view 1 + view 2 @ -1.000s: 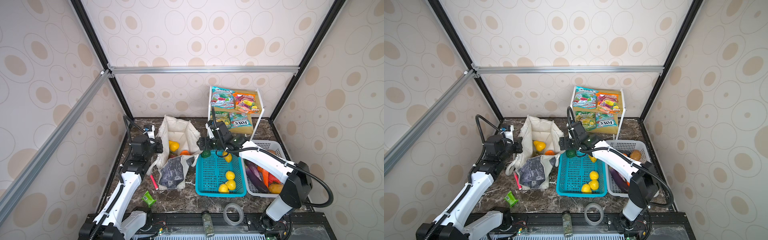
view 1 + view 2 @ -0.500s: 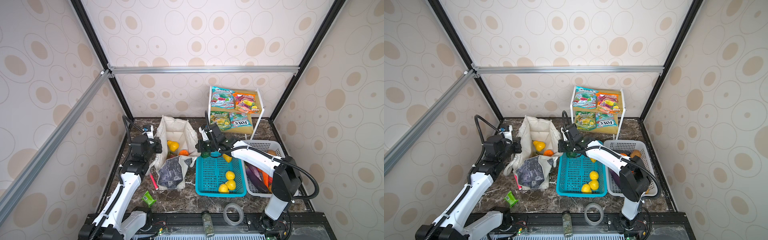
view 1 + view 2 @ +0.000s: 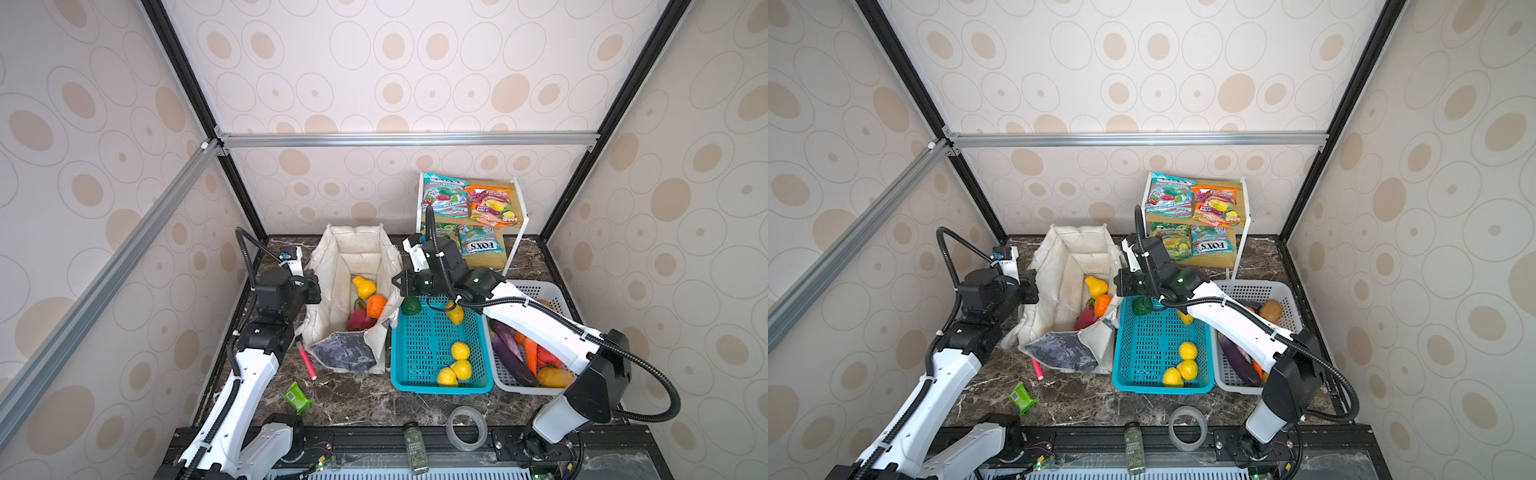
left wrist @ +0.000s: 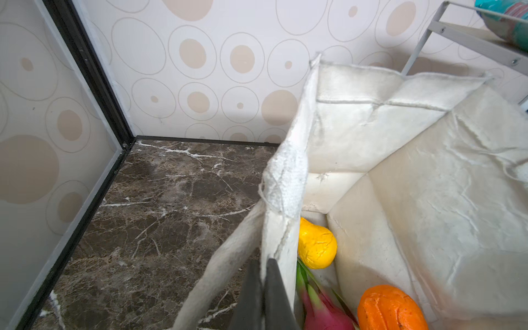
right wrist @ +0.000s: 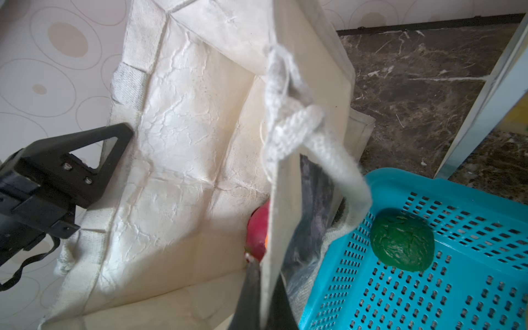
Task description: Place the food into the grocery bag and tie it
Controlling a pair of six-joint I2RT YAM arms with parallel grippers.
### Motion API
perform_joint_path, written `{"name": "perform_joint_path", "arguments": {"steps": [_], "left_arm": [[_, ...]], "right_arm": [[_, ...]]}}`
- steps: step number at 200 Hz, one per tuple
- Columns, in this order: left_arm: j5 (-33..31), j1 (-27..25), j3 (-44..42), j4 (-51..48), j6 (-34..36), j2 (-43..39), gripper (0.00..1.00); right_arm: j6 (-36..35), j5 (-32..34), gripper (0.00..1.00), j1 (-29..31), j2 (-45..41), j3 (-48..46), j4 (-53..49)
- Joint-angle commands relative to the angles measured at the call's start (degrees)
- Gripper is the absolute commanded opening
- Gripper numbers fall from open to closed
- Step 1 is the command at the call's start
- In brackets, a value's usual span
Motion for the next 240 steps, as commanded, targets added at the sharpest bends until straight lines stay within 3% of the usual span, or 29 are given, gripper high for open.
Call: {"name": "perform_joint_path", "arguments": {"steps": [1,57,114,153,174,183,191,204,221,227,240], "left_arm": [[0.31,0.45,4.56,-0.73,0.09,0.57,0.0],[1.38,0.41,2.69,1.35,-0.43,3.1,0.0],[2.61,0.53,0.07,3.74,0.16,2.86,0.0],[-0.03,0.53,2.97,0.44,0.27,3.21,0.0],[1.35,0.53,2.92,-0.15,-0.13,2.55,0.0],[1.3,0.51,2.61,0.71,0.25,2.56,0.0],[1.44,0.53,2.76,0.78,0.47,2.97,0.0],[2.25,0.53,3.16,0.66,0.32,3.71,0.0],[3.64,0.58,1.93,2.43,-0.08,3.33,0.0],[3.7,0.62,1.5,2.88,-0.19,3.02,0.0],[3.27,0.62,0.7,3.46,-0.05,2.14,0.0]], "right_arm": [[0.44,-1.8,0.0,0.04,-1.65,1.46,2.18],[2.51,-3.2,0.0,-0.1,0.81,0.34,3.26],[-3.3,-2.05,0.0,-0.13,1.14,4.97,-5.91],[-1.22,-3.58,0.0,-0.15,1.07,1.76,0.01],[-0.4,-1.57,0.01,-0.2,3.87,1.63,-2.04],[-0.52,-1.55,0.08,-0.22,4.46,1.43,-2.05],[-1.26,-0.72,0.21,-0.17,4.29,1.81,-2.5],[-2.91,1.01,0.51,-0.14,2.92,3.01,-3.91],[-5.97,3.9,0.81,-0.29,0.6,6.99,-8.75],[-7.61,4.62,0.99,-0.23,-0.1,9.43,-10.88],[-10.15,7.14,1.0,-0.27,-1.48,13.85,-15.08]]}}
